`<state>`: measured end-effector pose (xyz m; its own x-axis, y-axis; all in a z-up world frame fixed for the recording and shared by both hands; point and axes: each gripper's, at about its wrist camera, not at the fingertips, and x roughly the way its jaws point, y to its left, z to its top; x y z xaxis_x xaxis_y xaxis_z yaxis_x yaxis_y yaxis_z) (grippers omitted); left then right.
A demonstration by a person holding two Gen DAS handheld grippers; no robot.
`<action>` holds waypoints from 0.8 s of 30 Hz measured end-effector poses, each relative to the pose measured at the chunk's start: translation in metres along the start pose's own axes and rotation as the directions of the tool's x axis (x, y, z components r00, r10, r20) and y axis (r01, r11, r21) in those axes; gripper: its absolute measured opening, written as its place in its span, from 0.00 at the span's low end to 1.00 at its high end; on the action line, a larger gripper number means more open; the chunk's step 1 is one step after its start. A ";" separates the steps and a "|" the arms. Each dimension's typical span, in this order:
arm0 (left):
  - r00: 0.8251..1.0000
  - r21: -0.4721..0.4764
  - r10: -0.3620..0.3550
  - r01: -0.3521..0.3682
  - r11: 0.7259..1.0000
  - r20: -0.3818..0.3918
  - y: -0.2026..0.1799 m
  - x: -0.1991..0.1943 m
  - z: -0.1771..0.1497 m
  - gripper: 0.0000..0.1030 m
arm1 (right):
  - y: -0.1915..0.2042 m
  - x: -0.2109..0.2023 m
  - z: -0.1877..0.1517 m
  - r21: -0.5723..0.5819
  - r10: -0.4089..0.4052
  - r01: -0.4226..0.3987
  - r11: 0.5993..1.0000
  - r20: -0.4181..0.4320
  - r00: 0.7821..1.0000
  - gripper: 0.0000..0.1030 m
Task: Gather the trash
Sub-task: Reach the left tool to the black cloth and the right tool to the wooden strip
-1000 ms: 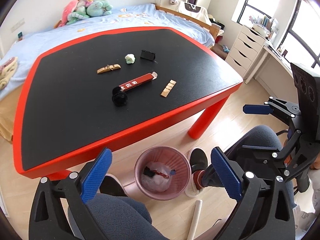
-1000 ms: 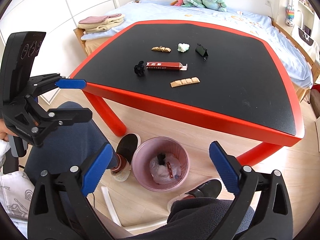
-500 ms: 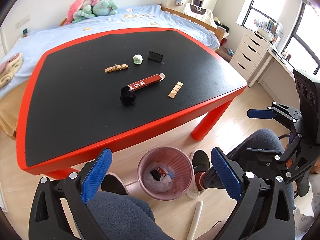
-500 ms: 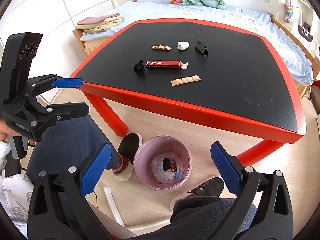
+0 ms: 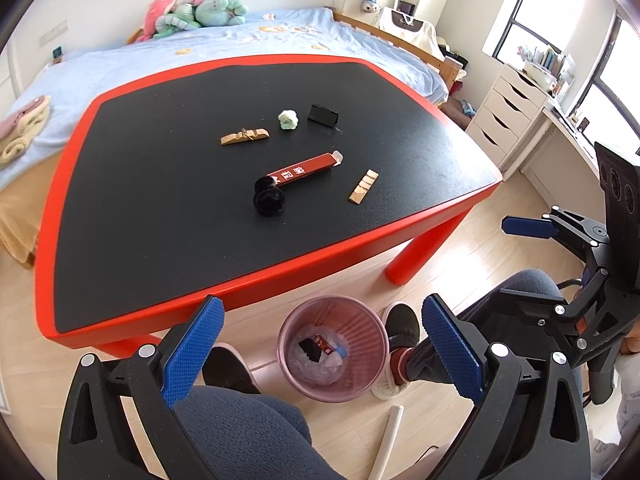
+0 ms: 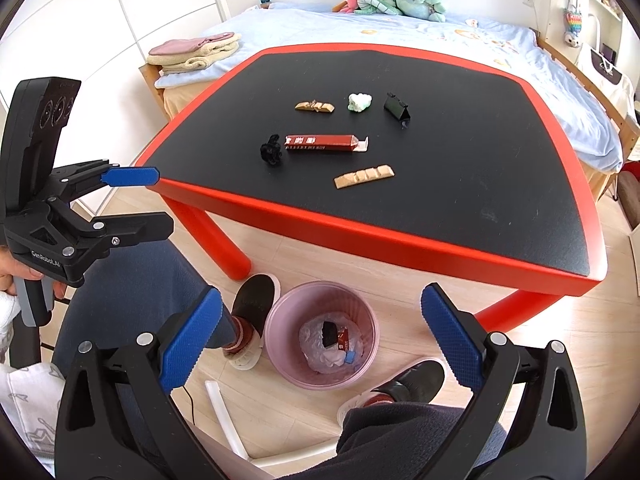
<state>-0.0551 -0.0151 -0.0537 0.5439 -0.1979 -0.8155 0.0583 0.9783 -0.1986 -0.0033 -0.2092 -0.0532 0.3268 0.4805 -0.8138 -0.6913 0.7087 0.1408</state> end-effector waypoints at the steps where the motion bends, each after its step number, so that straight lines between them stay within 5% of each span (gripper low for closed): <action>1: 1.000 -0.001 0.003 -0.003 1.000 0.002 0.001 0.000 0.002 0.93 | 0.000 0.000 0.003 -0.001 -0.002 0.002 1.000 0.004 1.000 0.95; 24: 0.998 -0.065 0.058 -0.058 0.996 -0.010 0.031 0.032 0.046 0.93 | -0.033 0.035 0.066 -0.078 -0.089 0.090 0.993 0.014 0.996 0.95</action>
<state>0.0021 0.0117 -0.0608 0.5379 -0.1416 -0.8310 -0.0281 0.9822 -0.1856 0.0740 -0.1816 -0.0494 0.3956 0.4226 -0.8154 -0.7073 0.7066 0.0231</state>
